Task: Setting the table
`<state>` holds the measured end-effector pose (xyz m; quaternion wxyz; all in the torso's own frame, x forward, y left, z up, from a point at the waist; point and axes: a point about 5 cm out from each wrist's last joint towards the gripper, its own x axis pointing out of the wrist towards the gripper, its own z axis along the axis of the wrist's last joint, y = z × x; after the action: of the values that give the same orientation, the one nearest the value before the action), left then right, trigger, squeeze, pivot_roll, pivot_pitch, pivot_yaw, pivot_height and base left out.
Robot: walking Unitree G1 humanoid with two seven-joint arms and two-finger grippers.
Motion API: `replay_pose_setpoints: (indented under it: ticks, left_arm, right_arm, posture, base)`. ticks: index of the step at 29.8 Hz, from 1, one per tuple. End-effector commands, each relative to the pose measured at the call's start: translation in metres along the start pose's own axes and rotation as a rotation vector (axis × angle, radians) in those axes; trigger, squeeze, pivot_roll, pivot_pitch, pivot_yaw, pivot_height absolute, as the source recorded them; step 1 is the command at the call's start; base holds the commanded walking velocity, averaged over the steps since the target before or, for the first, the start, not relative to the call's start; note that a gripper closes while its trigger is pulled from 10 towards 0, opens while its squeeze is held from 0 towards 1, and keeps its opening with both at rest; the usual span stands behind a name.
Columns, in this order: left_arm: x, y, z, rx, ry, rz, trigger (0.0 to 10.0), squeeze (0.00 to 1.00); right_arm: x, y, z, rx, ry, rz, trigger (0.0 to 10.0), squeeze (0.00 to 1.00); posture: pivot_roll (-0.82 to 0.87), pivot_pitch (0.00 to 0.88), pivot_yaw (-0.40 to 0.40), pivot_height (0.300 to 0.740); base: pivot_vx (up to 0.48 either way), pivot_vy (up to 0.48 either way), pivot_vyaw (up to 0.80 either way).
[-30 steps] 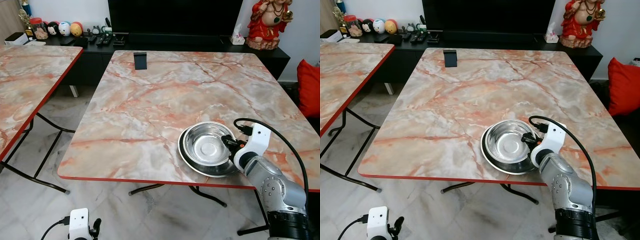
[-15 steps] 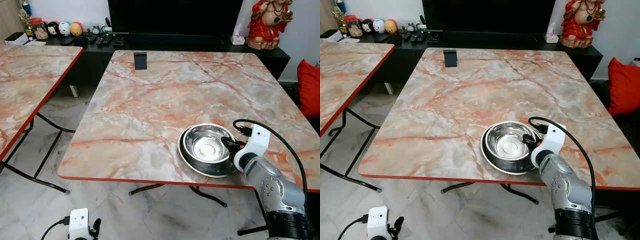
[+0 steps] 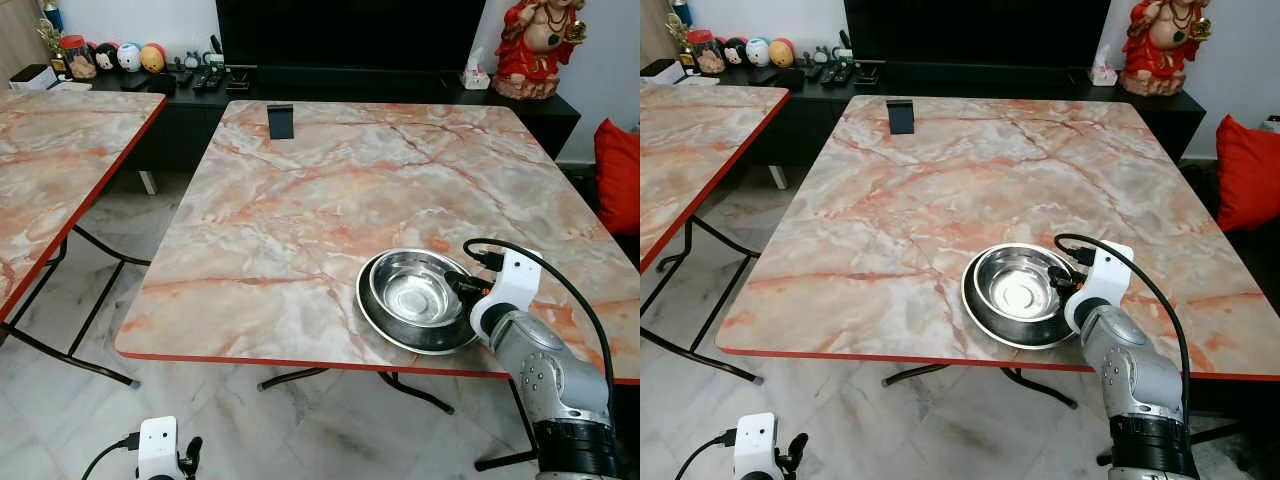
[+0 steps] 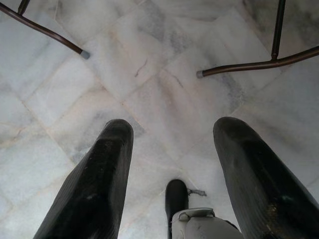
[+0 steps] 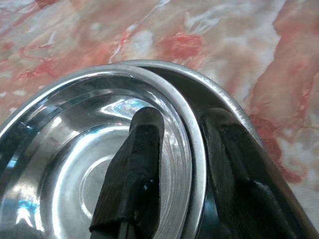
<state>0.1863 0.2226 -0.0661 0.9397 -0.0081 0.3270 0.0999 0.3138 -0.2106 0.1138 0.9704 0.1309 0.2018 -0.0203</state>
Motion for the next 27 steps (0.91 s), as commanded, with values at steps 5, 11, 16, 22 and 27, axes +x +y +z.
replay_pose_setpoints:
  ticks: [5,11,16,22,27]
  left_arm:
    - [-0.002,0.001,-0.005,0.014,0.028,-0.006,10.0,0.00]
    - [-0.001,0.000,-0.004,0.014,0.023,-0.008,10.0,0.00]
    - [-0.001,0.000,-0.003,0.014,0.021,-0.009,10.0,0.00]
    - [0.000,0.000,-0.003,0.013,0.018,-0.010,10.0,0.00]
    - [0.000,-0.001,-0.002,0.012,0.015,-0.010,10.0,0.00]
  right_arm:
    - [0.001,0.000,0.003,-0.017,-0.008,-0.004,10.0,0.00]
    - [0.001,0.003,0.008,-0.007,-0.046,0.018,10.0,0.00]
    - [0.000,0.008,0.010,0.003,-0.059,0.054,10.0,0.16]
    - [0.001,0.009,0.009,0.008,-0.058,0.057,10.0,1.00]
    - [0.001,0.009,0.010,0.014,-0.064,0.058,10.0,1.00]
  posture:
    - [-0.11,0.038,-0.036,0.736]
    - [-0.11,0.037,-0.037,0.736]
    - [-0.11,0.037,-0.037,0.736]
    - [-0.11,0.037,-0.037,0.736]
    - [-0.11,0.037,-0.037,0.736]
  base:
    - [0.000,0.000,0.00]
    - [0.000,0.000,0.00]
    - [0.000,0.000,0.00]
    - [0.000,0.000,0.00]
    - [0.000,0.000,0.00]
